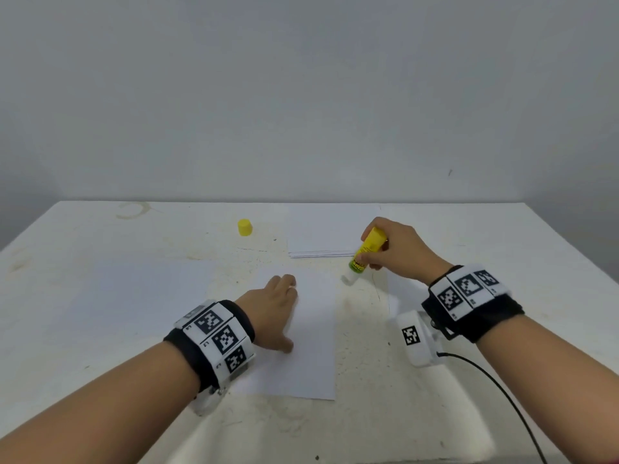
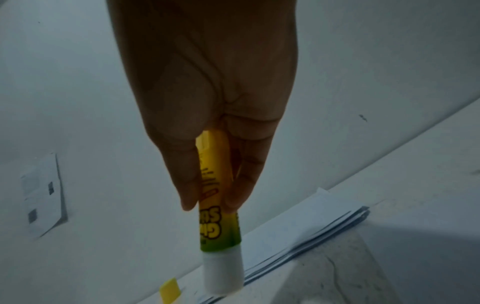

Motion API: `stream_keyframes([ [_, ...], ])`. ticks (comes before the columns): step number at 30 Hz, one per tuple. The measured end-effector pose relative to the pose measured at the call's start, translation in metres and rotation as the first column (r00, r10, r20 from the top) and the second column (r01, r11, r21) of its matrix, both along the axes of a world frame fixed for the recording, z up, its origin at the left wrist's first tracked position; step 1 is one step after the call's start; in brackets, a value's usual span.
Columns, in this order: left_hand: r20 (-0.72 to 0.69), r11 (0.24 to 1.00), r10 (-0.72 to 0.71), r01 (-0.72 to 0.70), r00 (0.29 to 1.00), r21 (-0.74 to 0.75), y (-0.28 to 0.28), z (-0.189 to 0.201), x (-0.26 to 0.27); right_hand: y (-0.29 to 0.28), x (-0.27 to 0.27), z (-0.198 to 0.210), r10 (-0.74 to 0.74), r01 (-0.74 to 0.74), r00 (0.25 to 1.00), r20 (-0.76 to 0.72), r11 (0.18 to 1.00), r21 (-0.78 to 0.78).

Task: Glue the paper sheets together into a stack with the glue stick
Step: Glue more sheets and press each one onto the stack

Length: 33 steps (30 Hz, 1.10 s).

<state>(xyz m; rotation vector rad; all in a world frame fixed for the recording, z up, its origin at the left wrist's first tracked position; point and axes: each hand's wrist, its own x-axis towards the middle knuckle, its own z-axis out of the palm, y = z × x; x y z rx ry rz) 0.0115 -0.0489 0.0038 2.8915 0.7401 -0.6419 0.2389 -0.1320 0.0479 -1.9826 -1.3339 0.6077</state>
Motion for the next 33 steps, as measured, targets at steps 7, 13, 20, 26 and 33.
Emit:
stream_keyframes([
  [7,-0.032,1.0,0.004,-0.004,0.999,0.018,0.006,0.001,-0.008,0.032,-0.02,-0.015,0.058,-0.058,0.998,-0.001,0.998,-0.012],
  [13,0.062,0.997,0.07,-0.071,0.996,0.015,0.002,-0.007,-0.007,0.06,-0.048,-0.023,0.166,-0.165,0.985,0.052,0.986,-0.021],
  [20,0.046,0.997,0.081,-0.08,0.996,-0.024,0.0,-0.008,-0.011,0.074,-0.07,-0.03,0.29,-0.277,0.942,0.167,0.956,-0.098],
  [26,-0.015,0.999,0.036,-0.037,0.999,-0.034,0.009,-0.003,-0.012,0.047,-0.055,-0.012,0.47,-0.383,0.838,0.277,0.868,-0.314],
  [33,-0.018,0.998,-0.015,0.016,1.0,0.06,0.015,-0.003,-0.01,-0.008,-0.026,-0.001,0.513,-0.374,0.811,0.279,0.823,-0.428],
])
